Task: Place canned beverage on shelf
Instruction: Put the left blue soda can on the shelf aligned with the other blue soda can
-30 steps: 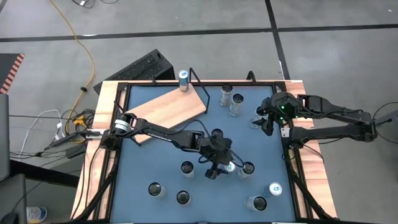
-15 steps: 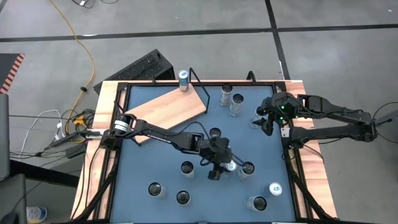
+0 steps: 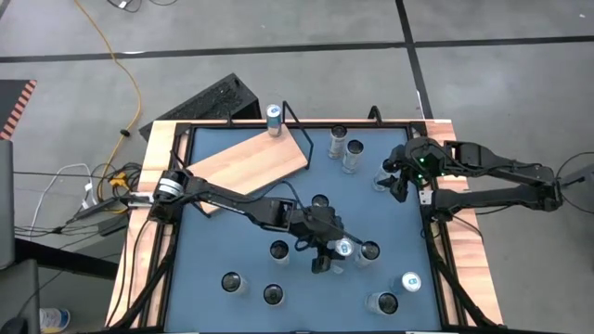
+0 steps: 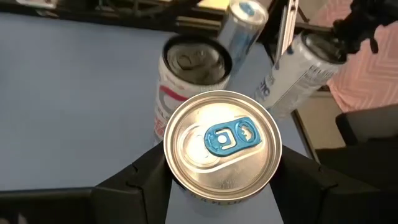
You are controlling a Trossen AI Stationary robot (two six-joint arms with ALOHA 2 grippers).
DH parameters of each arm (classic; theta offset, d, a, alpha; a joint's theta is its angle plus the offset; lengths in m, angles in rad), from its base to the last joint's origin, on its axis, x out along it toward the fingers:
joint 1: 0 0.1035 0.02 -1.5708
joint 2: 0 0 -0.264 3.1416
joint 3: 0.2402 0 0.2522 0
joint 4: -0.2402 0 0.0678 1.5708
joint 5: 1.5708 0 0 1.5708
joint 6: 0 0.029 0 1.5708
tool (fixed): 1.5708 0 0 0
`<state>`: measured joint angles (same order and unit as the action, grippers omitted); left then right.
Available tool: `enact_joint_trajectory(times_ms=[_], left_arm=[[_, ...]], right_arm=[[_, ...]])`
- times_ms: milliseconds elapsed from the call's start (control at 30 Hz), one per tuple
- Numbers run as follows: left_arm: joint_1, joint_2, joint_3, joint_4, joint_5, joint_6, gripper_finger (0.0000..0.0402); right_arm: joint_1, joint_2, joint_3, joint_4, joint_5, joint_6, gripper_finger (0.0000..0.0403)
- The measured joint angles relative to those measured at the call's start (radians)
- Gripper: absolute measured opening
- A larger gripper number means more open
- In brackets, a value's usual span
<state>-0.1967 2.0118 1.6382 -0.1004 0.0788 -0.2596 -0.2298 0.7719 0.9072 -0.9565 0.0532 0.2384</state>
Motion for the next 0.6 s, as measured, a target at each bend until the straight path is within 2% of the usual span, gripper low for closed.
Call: enact_joint_trajectory(times_ms=[267, 367, 433, 600], left_arm=[[-0.004, -0.135, 0.000, -0.070, -0.102, -0.072, 0.0203], [-0.005, -0.214, 0.000, -0.114, -0.178, -0.084, 0.0204], [-0.011, -0.268, 0.000, -0.164, -0.284, -0.084, 0.0204], [0.005, -0.381, 0.000, -0.306, -0.664, -0.083, 0.0204]], right_arm=[[0.000, 0.000, 0.000, 0.000, 0.000, 0.000, 0.0255], [0.000, 0.000, 0.000, 0.000, 0.000, 0.000, 0.0255], [0.000, 0.000, 0.000, 0.000, 0.000, -0.001, 0.0255], [0.000, 0.000, 0.000, 0.004, 0.000, -0.002, 0.0255]])
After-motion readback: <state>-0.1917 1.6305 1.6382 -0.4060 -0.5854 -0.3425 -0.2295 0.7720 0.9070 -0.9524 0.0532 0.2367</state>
